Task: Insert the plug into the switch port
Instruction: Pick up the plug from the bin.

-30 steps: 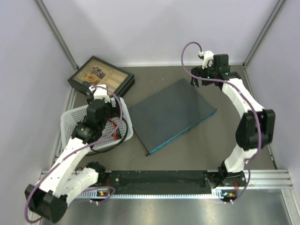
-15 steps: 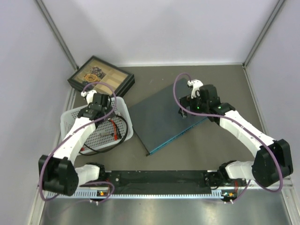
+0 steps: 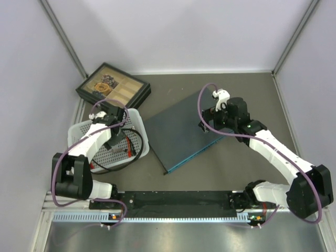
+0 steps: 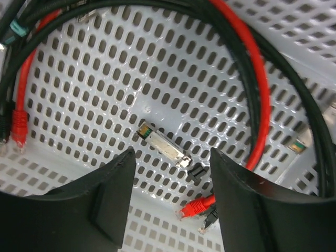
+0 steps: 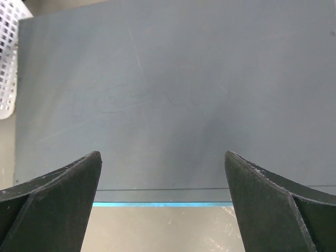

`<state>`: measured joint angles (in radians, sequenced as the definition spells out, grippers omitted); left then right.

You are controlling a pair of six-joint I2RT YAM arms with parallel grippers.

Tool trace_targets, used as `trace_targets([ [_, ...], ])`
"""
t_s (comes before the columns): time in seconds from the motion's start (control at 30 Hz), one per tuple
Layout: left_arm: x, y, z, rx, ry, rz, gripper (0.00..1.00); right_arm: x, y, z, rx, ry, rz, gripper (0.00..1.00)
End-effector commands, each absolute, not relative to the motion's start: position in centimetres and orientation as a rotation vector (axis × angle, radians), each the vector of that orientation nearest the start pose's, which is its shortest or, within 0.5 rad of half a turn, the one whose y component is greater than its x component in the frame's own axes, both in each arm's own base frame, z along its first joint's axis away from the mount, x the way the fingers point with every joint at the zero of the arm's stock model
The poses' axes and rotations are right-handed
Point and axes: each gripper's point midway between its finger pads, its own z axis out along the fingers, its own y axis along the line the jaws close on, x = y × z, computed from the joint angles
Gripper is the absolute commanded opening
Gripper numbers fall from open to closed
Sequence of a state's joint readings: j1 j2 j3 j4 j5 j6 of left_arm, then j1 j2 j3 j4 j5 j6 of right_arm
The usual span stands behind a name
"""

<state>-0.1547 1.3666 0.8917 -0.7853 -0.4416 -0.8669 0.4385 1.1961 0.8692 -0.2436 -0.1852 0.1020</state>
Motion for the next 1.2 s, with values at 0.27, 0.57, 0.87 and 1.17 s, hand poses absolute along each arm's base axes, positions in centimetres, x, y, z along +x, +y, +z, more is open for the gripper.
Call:
trace_targets([
  [0.27, 25.6, 1.5, 1.5, -1.198, 2.489, 0.408, 0.51, 30.6, 20.0, 19.3, -0.522, 2.006, 0.557, 0.99],
  [0.57, 24.3, 1.6, -0.1, -1.325, 2.482, 0.367, 0.45, 30.2, 20.4, 19.4, -0.544, 1.999, 0.572, 0.99],
  [0.87, 24.8, 1.8, 3.4, -1.396, 2.336, 0.282, 0.50, 30.0, 20.5, 19.9, -0.566, 1.978, 0.552, 0.99],
  [1.17, 24.6, 2.8, 0.8, -1.403, 2.390, 0.380, 0.45, 29.4, 20.9, 20.4, -0.591, 1.950, 0.555, 0.99],
])
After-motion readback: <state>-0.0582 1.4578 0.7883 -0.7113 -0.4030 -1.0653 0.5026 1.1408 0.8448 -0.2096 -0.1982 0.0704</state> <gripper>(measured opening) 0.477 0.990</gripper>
